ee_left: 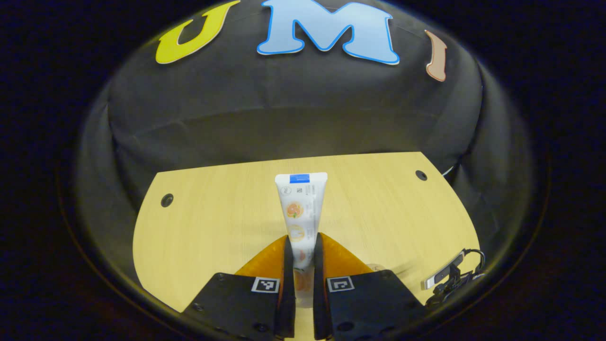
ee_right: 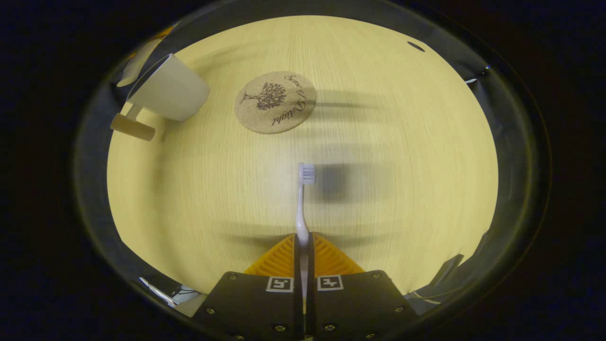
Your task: Put the toothbrush and toothpaste on the desktop into the cup, then pick up the cup and place it on the coaster on the desktop.
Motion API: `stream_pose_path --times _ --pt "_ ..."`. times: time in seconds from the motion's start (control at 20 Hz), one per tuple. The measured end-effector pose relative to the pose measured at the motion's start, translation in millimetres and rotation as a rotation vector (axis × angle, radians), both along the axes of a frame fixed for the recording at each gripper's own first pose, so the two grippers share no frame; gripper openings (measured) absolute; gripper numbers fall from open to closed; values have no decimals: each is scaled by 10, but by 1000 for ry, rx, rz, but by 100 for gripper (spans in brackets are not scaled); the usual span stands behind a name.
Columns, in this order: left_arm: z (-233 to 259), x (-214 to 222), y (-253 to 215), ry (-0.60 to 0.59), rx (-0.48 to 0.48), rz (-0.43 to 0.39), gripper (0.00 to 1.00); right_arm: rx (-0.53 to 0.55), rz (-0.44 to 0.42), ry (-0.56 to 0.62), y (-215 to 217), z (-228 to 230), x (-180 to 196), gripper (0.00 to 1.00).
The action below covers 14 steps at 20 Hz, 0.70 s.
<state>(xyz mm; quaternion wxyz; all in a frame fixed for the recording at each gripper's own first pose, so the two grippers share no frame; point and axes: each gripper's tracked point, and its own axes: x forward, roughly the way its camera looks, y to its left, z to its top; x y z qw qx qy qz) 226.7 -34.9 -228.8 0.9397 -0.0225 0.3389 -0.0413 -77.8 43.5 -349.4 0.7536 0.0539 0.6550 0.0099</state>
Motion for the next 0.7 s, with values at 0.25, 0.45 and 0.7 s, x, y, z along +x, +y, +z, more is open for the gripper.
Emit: stream_pose_path --times 0.25,0.45,0.7 --pt "-166 5 51 -6 13 15 22 6 -1 3 4 14 -11 4" --pt "-275 -37 57 13 7 8 29 9 1 0 6 22 -14 4" --pt "-275 -97 54 10 24 -4 77 7 1 -9 7 28 -22 4"
